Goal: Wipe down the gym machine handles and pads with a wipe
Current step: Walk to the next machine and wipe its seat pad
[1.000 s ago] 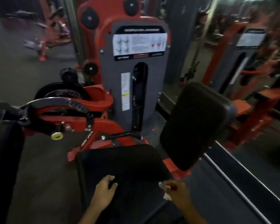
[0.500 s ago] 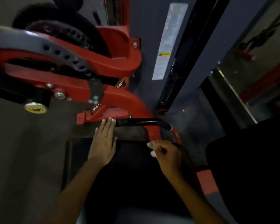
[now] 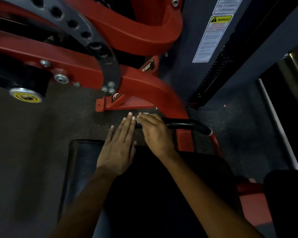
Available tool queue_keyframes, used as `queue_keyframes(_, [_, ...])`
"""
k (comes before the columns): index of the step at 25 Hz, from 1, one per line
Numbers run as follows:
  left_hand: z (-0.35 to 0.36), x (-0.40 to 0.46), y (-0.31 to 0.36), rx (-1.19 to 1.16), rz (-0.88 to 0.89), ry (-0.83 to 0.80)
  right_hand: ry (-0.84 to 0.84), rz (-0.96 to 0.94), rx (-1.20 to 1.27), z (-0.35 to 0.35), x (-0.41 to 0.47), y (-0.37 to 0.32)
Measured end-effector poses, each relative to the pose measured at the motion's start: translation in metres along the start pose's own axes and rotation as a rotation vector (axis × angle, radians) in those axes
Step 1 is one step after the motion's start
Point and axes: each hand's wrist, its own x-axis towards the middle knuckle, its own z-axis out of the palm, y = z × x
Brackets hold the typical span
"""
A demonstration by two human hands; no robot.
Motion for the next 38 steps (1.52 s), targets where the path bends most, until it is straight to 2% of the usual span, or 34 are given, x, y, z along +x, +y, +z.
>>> queue_keyframes(4, [0.0,0.0,0.0,0.011,-0.012,-0.012,-0.052,-0.118,-0.03,-0.006,-0.002,0.014])
queue_keyframes(7, [-0.001,0.0,0.0,0.004,-0.007,-0.022,-0.04,-0.096,-0.083,-0.019,-0.016,0.041])
queue_keyframes(10, [-0.002,0.001,0.0,-0.022,-0.002,-0.016,-0.02,0.067,-0.141,-0.043,-0.036,0.077])
queue_keyframes(14, [-0.001,0.001,0.001,-0.021,-0.001,-0.015,0.015,0.385,-0.17,-0.06,-0.053,0.116])
queue_keyframes(16, [-0.001,0.0,0.0,-0.023,-0.007,-0.022,0.095,0.54,-0.144,-0.063,-0.054,0.116])
queue_keyframes(17, [-0.001,0.0,0.0,-0.021,-0.007,-0.021,0.128,0.555,-0.119,-0.06,-0.048,0.106])
queue_keyframes(18, [-0.001,0.0,-0.001,-0.019,-0.005,-0.018,0.152,0.507,-0.07,-0.055,-0.037,0.089])
queue_keyframes(20, [-0.001,0.001,0.0,-0.016,-0.001,-0.015,0.128,0.272,0.016,-0.039,-0.014,0.043])
queue_keyframes(22, [-0.001,0.0,0.0,-0.015,0.0,-0.016,-0.004,0.058,-0.008,-0.016,-0.007,0.007])
queue_keyframes(23, [-0.001,0.0,0.0,-0.017,0.002,-0.019,-0.049,0.014,-0.044,-0.006,-0.009,0.001])
queue_keyframes(28, [0.0,0.001,-0.001,-0.031,0.003,-0.019,-0.103,0.051,-0.108,-0.016,-0.022,0.035])
queue_keyframes(30, [0.0,0.001,0.0,-0.027,-0.003,-0.017,-0.057,0.045,-0.146,-0.035,-0.03,0.064])
queue_keyframes(35, [-0.001,0.0,0.0,-0.037,-0.009,-0.019,-0.026,0.372,-0.175,-0.067,-0.054,0.12])
queue_keyframes(38, [-0.001,0.001,0.0,-0.033,-0.007,-0.016,-0.013,0.404,-0.073,-0.078,-0.02,0.108])
